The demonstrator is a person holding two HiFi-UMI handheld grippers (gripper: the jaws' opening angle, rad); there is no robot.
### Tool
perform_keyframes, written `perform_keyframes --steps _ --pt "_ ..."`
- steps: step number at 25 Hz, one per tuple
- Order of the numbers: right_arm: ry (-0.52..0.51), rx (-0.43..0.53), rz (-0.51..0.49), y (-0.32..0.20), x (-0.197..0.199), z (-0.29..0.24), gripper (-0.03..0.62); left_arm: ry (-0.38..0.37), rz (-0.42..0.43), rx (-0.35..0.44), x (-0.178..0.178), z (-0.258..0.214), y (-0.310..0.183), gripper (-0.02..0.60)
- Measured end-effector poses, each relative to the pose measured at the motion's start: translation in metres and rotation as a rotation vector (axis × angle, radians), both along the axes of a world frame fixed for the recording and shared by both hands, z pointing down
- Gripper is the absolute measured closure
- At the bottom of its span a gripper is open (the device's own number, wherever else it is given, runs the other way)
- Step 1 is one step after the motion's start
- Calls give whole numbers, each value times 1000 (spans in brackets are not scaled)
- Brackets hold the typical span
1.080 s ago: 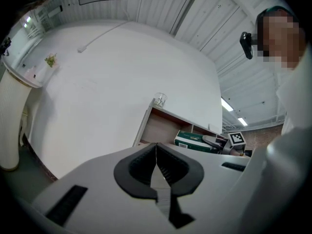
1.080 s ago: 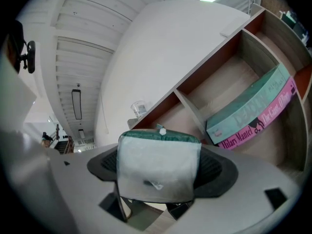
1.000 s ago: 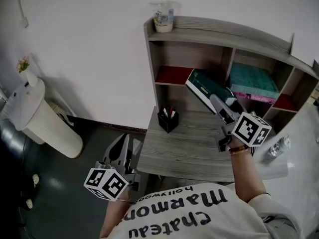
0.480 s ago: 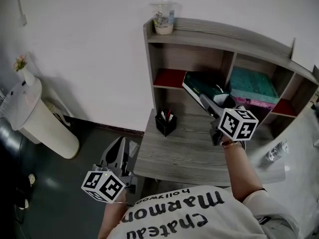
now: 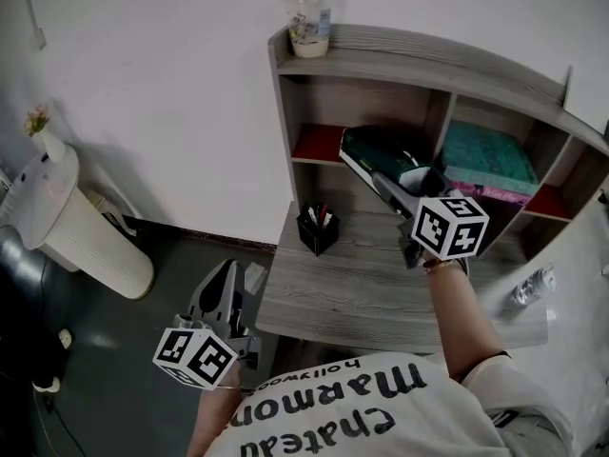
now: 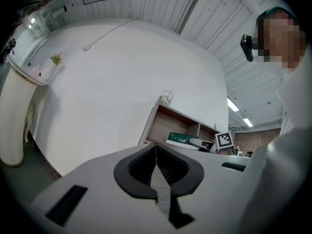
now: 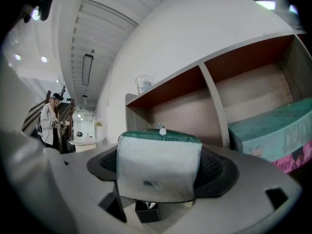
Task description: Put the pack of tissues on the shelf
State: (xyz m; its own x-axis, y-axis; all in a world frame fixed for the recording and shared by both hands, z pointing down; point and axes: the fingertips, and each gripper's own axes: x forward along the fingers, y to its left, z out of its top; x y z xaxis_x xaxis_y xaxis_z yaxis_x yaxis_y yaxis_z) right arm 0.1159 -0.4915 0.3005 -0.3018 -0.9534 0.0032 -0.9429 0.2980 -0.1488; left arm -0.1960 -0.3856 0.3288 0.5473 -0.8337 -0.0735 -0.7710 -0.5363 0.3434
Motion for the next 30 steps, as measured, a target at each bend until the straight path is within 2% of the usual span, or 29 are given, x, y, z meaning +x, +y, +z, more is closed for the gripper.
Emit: perform_keyframes --steps 7,16,21,30 --pt "87 1 -39 -16 -14 0 152 12 -57 -3 -14 -2 -7 563" --pt "120 -44 -134 -38 -29 0 152 33 -82 4 -10 -7 -14 563" --pt "171 -86 -198 -43 -41 9 152 43 -114 -34 -17 5 -15 563" --pt "161 -137 -224 -57 -42 17 149 21 -117 -46 -14 7 -19 563"
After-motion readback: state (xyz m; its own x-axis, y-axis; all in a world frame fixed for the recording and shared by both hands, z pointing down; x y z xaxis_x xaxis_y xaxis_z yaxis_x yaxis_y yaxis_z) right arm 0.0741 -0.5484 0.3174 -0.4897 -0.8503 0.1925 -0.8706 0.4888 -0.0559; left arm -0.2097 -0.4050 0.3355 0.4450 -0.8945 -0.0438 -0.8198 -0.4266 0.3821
